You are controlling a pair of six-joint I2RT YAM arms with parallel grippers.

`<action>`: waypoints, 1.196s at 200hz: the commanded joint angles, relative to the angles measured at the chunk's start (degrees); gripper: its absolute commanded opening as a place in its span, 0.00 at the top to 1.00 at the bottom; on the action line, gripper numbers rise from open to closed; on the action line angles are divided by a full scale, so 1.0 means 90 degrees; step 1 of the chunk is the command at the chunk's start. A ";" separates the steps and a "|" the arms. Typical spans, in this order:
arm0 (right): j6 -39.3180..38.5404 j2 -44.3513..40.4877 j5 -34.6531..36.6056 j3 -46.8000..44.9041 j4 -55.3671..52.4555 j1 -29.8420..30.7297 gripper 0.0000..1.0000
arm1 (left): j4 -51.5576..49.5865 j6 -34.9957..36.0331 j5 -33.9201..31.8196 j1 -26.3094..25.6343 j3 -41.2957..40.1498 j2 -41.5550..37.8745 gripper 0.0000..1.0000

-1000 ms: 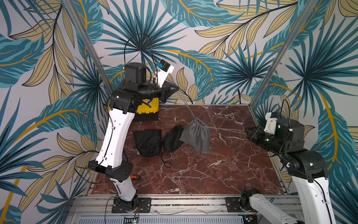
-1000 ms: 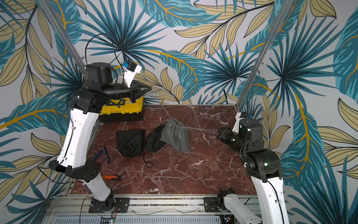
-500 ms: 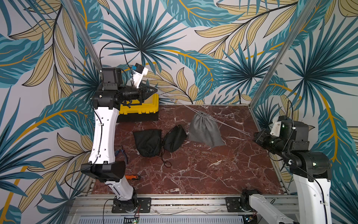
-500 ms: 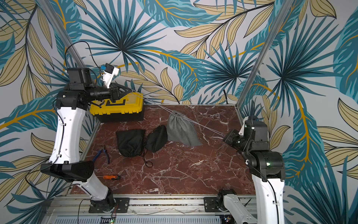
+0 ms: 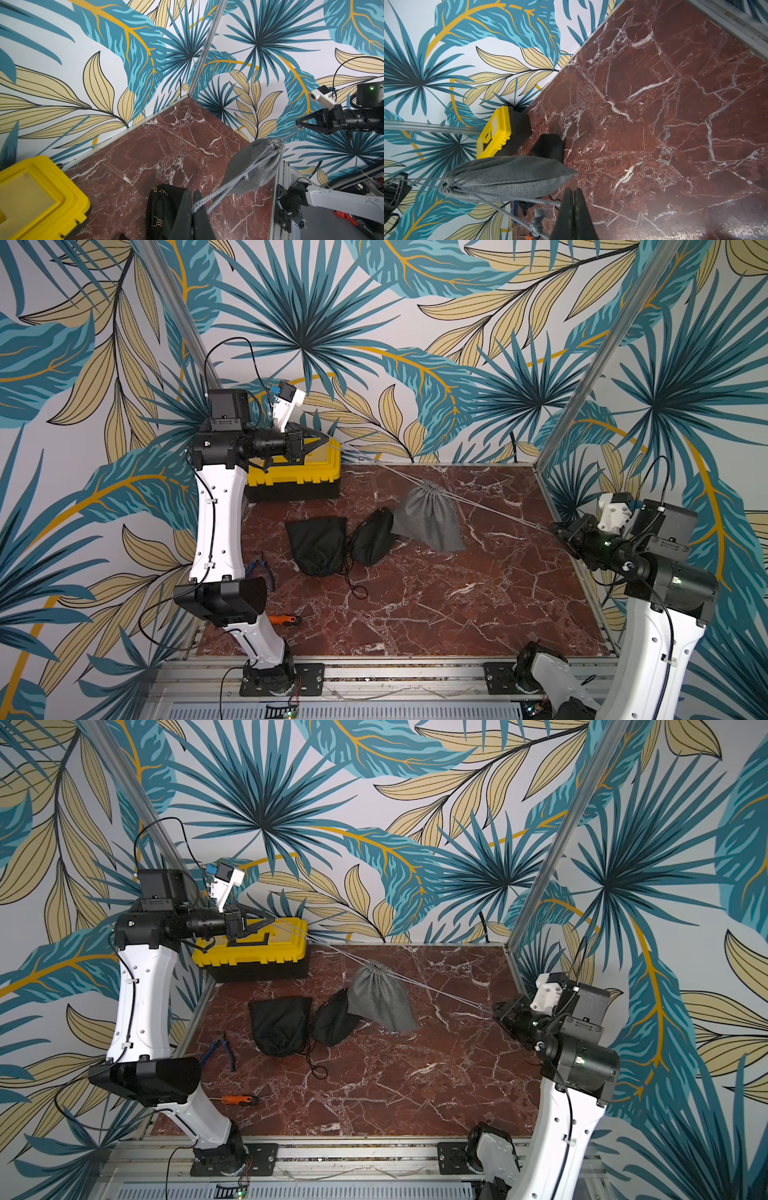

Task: Pack away hair dryers
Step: Pull the drawstrings on both sides of the drawstring bag, then place the drawstring bag at the center of the board.

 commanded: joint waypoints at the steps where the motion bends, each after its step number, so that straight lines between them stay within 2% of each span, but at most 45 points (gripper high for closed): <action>1: -0.0315 -0.0037 0.0991 -0.0152 -0.0293 -0.0386 1.00 | 0.0613 0.0154 -0.1134 0.0811 0.0003 0.0211 1.00; 126: -0.0233 -0.0052 0.0597 -0.0133 -0.0238 -0.0456 1.00 | 0.0607 -0.0003 -0.0917 0.0752 -0.0153 0.0156 1.00; 188: -0.0284 -0.0107 0.0518 -0.0243 -0.0249 -0.0452 1.00 | 0.0604 0.0814 -0.1521 -0.0340 -0.1460 -0.0885 1.00; 216: -0.0277 -0.0248 0.0409 -0.0559 -0.0190 -0.0450 1.00 | 0.0600 0.0964 -0.1719 -0.0918 -0.1952 -0.1260 1.00; 239: -0.0306 -0.0348 0.0328 -0.0782 -0.0169 -0.0444 1.00 | 0.0601 0.0816 -0.1659 -0.1235 -0.1952 -0.1327 1.00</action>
